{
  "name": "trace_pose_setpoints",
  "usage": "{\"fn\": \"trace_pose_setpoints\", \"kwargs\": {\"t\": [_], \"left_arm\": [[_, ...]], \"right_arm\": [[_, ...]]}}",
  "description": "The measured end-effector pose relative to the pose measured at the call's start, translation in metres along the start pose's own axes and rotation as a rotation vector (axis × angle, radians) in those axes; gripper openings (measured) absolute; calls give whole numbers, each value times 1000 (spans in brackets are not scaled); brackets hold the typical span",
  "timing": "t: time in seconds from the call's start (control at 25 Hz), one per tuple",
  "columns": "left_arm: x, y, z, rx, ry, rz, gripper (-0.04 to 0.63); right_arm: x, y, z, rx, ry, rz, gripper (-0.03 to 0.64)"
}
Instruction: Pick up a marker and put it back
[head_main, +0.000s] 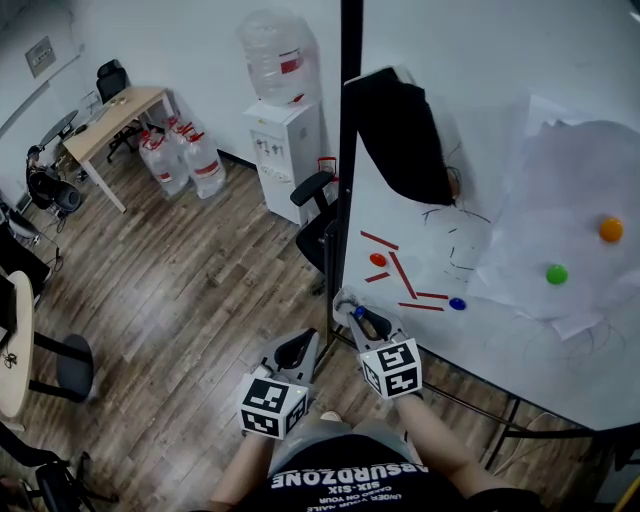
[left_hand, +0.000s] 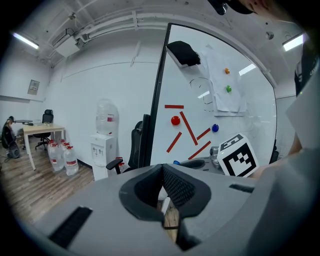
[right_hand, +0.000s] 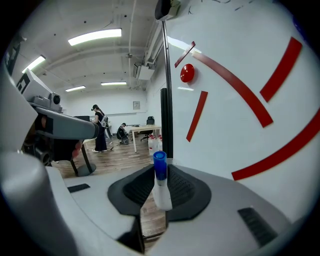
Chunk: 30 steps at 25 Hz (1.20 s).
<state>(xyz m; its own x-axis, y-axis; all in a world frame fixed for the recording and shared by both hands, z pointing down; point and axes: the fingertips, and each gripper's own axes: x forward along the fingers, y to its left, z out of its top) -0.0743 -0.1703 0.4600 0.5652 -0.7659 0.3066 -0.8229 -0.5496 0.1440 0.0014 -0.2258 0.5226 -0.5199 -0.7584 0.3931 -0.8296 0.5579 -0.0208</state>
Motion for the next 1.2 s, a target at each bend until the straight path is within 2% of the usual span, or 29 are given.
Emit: {"fn": "trace_pose_setpoints", "kwargs": {"t": [0.64, 1.2], "left_arm": [[1, 7, -8, -14, 15, 2, 8], [-5, 10, -4, -23, -2, 18, 8]], "right_arm": [[0, -1, 10, -16, -12, -11, 64], [-24, -3, 76, -41, -148, -8, 63]]}}
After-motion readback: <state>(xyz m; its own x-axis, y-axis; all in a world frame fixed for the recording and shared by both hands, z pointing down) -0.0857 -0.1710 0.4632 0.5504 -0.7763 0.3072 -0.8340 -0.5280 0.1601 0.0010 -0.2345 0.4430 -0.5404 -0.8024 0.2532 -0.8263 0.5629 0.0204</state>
